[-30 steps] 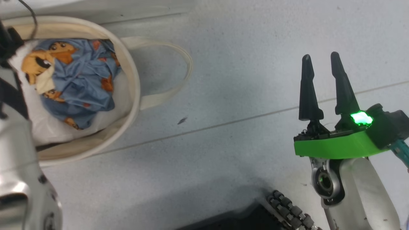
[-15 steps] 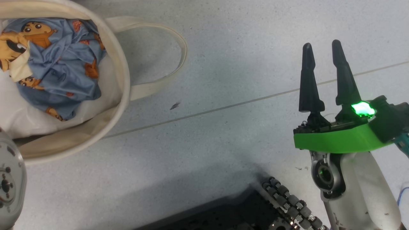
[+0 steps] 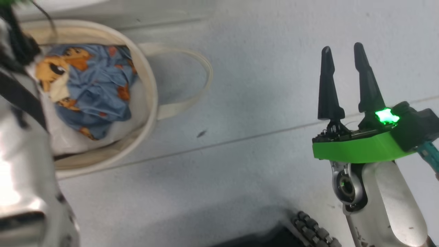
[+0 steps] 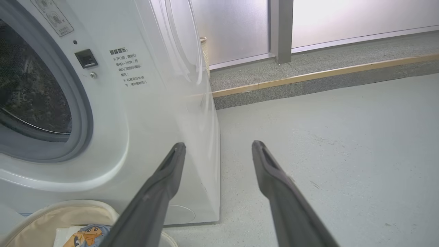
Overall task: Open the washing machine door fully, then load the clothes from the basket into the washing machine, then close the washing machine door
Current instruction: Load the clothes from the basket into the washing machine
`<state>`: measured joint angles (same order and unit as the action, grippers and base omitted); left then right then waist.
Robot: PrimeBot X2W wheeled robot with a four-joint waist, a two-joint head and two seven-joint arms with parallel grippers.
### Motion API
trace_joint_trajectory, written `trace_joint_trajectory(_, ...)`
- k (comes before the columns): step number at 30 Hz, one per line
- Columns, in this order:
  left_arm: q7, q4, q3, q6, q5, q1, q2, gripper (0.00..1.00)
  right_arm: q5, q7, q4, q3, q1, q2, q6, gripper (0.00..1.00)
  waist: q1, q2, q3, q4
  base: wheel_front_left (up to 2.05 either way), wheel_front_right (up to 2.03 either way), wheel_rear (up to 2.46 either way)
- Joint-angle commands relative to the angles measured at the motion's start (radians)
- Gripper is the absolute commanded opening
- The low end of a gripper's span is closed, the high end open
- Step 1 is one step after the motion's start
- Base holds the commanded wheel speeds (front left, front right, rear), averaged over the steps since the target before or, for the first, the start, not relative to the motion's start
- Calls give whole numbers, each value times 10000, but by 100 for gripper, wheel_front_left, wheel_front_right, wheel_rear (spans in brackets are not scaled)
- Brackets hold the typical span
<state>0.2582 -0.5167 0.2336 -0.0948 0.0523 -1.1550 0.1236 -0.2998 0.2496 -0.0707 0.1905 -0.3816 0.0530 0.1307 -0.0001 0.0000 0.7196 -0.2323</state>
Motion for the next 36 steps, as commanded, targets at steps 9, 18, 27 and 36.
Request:
trace_joint_trajectory(9,36,501,-526,545,400,4022,-632,100,375,122,178,350,892,-28,0,100,1,0,-2829,1085,0,0,0)
trace_joint_trajectory(18,36,887,-1561,400,1492,6836,-728,100,254,122,521,348,1817,-28,0,100,1,0,-4843,1434,0,0,0)
trace_joint_trajectory(27,36,2185,-2192,-348,2501,9404,-732,100,210,122,682,391,2825,-28,0,100,1,0,-6542,1718,0,0,0)
trace_joint_trajectory(36,36,3308,-2322,260,2512,10854,-733,100,6,122,723,172,3451,-28,0,100,1,0,-7180,1897,0,0,0)
